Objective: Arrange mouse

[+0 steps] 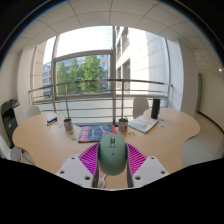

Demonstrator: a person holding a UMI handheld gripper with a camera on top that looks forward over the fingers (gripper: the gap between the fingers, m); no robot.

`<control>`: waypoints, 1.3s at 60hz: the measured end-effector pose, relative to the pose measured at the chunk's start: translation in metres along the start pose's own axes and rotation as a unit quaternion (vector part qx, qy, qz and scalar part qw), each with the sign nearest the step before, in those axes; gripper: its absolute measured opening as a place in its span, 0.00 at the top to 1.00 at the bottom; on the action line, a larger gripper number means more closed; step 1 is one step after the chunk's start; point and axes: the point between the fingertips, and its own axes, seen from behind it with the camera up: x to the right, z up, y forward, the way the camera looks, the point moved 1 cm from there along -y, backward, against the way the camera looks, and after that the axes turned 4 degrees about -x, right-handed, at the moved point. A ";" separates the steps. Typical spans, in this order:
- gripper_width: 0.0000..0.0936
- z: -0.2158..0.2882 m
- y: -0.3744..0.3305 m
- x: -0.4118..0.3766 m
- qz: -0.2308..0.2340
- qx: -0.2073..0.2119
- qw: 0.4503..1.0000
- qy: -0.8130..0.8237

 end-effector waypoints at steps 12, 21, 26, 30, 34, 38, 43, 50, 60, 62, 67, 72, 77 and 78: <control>0.59 -0.029 0.099 -0.087 0.053 -0.056 0.997 -0.023; 0.59 -0.107 0.147 -0.120 0.060 -0.144 0.987 -0.031; 0.53 -0.144 0.160 -0.124 0.047 -0.165 0.985 -0.032; 0.48 -0.161 0.165 -0.127 0.052 -0.185 0.981 -0.029; 0.42 -0.164 0.163 -0.126 0.050 -0.188 0.981 -0.024; 0.19 -0.161 0.158 -0.123 0.043 -0.188 0.981 -0.038; 0.12 -0.154 0.147 -0.121 0.040 -0.184 0.981 -0.048; 0.10 -0.134 0.114 -0.120 0.033 -0.174 0.983 -0.048; 0.10 -0.116 0.050 -0.114 0.020 -0.175 0.983 -0.046; 0.10 -0.114 0.038 -0.115 0.021 -0.175 0.983 -0.043; 0.09 -0.111 0.007 -0.112 0.019 -0.175 0.984 -0.042; 0.10 -0.112 -0.016 -0.106 0.014 -0.174 0.984 -0.043; 0.10 -0.114 -0.036 -0.101 0.011 -0.177 0.984 -0.038; 0.09 -0.115 -0.039 -0.100 0.010 -0.177 0.984 -0.038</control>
